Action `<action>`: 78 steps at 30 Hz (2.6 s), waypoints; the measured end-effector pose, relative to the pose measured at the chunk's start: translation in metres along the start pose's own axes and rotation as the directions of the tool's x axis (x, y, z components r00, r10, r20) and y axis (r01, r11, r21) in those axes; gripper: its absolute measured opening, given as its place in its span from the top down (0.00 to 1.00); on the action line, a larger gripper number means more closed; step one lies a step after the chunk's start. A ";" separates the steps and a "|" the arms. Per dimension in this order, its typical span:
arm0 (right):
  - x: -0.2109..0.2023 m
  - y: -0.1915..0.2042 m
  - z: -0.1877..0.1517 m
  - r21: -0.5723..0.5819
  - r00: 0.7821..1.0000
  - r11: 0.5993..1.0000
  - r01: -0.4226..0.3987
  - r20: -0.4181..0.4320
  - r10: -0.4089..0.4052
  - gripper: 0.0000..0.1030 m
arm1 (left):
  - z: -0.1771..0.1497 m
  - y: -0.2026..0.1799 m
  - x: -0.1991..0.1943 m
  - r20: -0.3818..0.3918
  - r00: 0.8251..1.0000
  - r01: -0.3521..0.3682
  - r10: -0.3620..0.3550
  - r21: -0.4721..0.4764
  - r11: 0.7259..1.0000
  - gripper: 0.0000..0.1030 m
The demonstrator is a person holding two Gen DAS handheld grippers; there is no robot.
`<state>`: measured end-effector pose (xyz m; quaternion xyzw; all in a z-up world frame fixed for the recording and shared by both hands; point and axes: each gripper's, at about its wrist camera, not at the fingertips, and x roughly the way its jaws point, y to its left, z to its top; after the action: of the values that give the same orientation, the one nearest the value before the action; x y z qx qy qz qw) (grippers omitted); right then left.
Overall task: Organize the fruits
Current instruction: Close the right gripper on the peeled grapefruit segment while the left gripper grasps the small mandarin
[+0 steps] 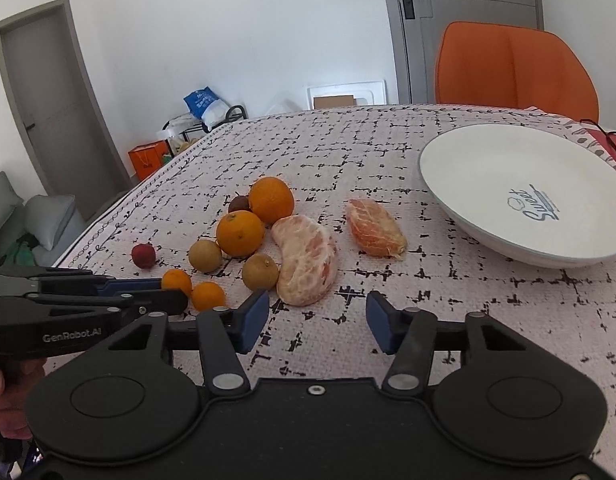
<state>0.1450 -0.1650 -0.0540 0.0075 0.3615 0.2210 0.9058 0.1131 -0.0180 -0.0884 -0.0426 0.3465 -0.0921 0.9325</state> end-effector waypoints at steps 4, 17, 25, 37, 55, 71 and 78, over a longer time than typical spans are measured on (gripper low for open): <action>0.009 0.003 0.003 -0.016 1.000 1.000 0.000 -0.018 0.000 0.52 | 0.000 0.008 -0.004 0.005 1.000 -0.012 0.012 -0.024 1.000 0.81; 0.023 0.011 0.010 -0.072 1.000 0.997 0.023 -0.009 -0.024 0.67 | -0.003 0.028 -0.020 0.029 0.998 -0.049 0.052 -0.079 0.996 0.81; 0.010 0.003 0.004 -0.047 1.000 0.999 0.016 -0.017 -0.016 0.81 | -0.005 0.026 -0.028 0.039 0.998 -0.052 0.055 -0.076 0.996 0.81; 0.002 0.009 -0.001 -0.058 0.999 0.998 0.023 -0.029 -0.025 0.58 | -0.006 0.024 -0.027 0.044 0.997 -0.057 0.060 -0.072 0.996 0.81; 0.032 0.016 0.015 -0.125 0.998 0.991 0.055 -0.014 -0.057 0.64 | -0.006 0.039 -0.024 0.037 0.997 -0.069 0.073 -0.100 0.993 0.81; -0.005 -0.002 0.015 -0.070 0.998 0.997 0.033 0.049 -0.029 0.69 | 0.010 0.018 -0.029 0.073 0.996 -0.050 0.054 -0.058 0.997 0.81; -0.020 -0.010 0.020 -0.061 0.996 0.997 0.038 0.085 -0.033 0.71 | 0.020 0.007 -0.028 0.089 0.995 -0.042 0.044 -0.033 0.999 0.81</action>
<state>0.1487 -0.1790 -0.0279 -0.0183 0.3163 0.2156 0.9237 0.1066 -0.0054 -0.0564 -0.0537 0.3067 -0.0647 0.9481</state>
